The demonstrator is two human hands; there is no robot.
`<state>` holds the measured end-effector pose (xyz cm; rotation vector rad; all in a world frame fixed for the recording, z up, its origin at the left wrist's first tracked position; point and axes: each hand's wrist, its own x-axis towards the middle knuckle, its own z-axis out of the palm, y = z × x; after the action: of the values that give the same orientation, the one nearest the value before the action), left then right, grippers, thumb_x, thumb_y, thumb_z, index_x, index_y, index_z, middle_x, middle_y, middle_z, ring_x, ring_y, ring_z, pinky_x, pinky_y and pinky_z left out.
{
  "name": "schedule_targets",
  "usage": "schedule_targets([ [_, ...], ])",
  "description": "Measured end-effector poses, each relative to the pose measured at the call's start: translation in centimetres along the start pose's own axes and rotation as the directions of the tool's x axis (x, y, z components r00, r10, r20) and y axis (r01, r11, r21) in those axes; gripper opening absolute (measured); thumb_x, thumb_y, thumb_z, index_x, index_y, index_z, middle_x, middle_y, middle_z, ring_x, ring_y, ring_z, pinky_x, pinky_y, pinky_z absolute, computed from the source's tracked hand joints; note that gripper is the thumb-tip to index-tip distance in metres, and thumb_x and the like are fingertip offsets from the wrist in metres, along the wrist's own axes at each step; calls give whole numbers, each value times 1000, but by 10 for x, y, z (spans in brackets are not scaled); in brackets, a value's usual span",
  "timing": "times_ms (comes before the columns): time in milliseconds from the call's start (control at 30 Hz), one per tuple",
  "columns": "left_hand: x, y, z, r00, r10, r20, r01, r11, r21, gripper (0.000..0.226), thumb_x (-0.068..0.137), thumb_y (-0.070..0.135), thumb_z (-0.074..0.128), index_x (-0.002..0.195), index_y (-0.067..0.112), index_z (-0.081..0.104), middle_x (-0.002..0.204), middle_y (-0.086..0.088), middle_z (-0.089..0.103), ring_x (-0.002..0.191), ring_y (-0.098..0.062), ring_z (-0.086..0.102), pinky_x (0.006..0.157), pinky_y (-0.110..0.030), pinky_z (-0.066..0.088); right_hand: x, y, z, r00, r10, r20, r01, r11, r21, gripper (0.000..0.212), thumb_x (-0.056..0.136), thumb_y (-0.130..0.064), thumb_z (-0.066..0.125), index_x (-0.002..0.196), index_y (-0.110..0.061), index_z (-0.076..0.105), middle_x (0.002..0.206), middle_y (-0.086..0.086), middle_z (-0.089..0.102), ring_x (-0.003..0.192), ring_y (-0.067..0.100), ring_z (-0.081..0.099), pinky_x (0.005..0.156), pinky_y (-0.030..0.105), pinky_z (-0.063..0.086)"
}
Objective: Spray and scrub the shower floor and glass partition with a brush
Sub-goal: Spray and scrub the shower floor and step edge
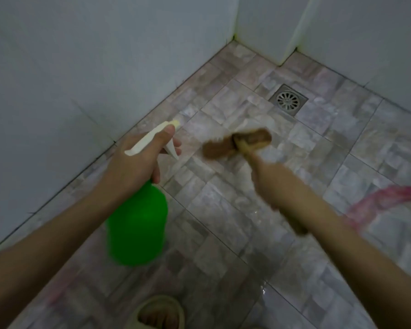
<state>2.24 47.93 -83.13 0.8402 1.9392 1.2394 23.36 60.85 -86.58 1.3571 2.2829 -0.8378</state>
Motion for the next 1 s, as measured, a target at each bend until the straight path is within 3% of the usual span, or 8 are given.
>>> schedule_targets([
  [67, -7, -3, -10, 1000, -4, -30, 4, 1000, -17, 31, 87, 63, 57, 83, 42, 79, 93, 5, 81, 77, -56, 64, 45, -23, 44, -10, -17, 16, 997, -80, 18, 81, 996, -25, 77, 99, -9, 32, 146, -51, -11, 70, 8, 54, 52, 20, 53, 44, 33, 46],
  [200, -23, -14, -24, 998, 7, -64, -7, 1000, -13, 29, 86, 63, 56, 83, 43, 78, 94, 3, 81, 81, -58, 66, 42, -22, 43, 64, -48, 8, 970, -198, -142, 192, 980, -56, 78, 96, -5, 32, 149, -47, -8, 72, 11, 53, 51, 20, 48, 44, 29, 34],
  [333, -38, -18, -39, 996, 10, -93, -11, 1000, -14, 31, 83, 66, 54, 81, 48, 79, 89, 1, 80, 63, -48, 62, 43, -19, 43, 8, -49, 24, 987, -161, -14, 160, 985, -60, 77, 97, -8, 33, 149, -47, -8, 73, 2, 50, 51, 15, 46, 40, 25, 32],
  [400, -44, -21, -47, 994, -6, -110, 3, 1000, -31, 42, 83, 66, 53, 84, 34, 80, 88, -3, 80, 58, -44, 61, 43, -19, 43, -37, -53, 47, 987, -158, 44, 161, 983, -92, 78, 98, -11, 34, 146, -48, -15, 70, 1, 49, 50, 12, 42, 42, 25, 29],
  [567, -57, -33, -55, 993, -51, -111, 50, 999, -12, 56, 83, 69, 53, 86, 20, 79, 93, -1, 80, 80, -54, 68, 46, -23, 44, 49, -96, 43, 940, -329, -95, 318, 941, -112, 76, 97, -9, 30, 147, -49, -9, 71, 5, 50, 49, 17, 46, 41, 27, 30],
  [767, -74, -40, -58, 986, -81, -142, 75, 996, -45, 52, 86, 67, 55, 92, 21, 80, 90, -1, 80, 56, -37, 64, 45, -22, 44, -79, -40, 71, 980, -191, 62, 201, 932, -300, 67, 103, -22, 29, 146, -42, -18, 73, -5, 51, 57, 9, 51, 55, 25, 49],
  [867, -82, -48, -50, 989, -98, -112, 96, 995, -27, 40, 99, 50, 58, 92, 17, 80, 90, -2, 79, 44, -25, 55, 42, -21, 42, -51, -36, 77, 972, -234, 8, 227, 931, -285, 69, 102, -20, 33, 150, -39, -14, 64, -5, 43, 50, 9, 45, 48, 26, 41],
  [1000, -87, -51, -37, 993, -92, -68, 90, 995, -32, 47, 89, 64, 55, 90, 23, 79, 89, -19, 77, 46, -29, 60, 43, -23, 44, -5, -49, 70, 969, -236, -69, 213, 945, -247, 67, 102, -17, 33, 151, -40, -7, 62, 2, 44, 50, 16, 44, 46, 30, 32],
])
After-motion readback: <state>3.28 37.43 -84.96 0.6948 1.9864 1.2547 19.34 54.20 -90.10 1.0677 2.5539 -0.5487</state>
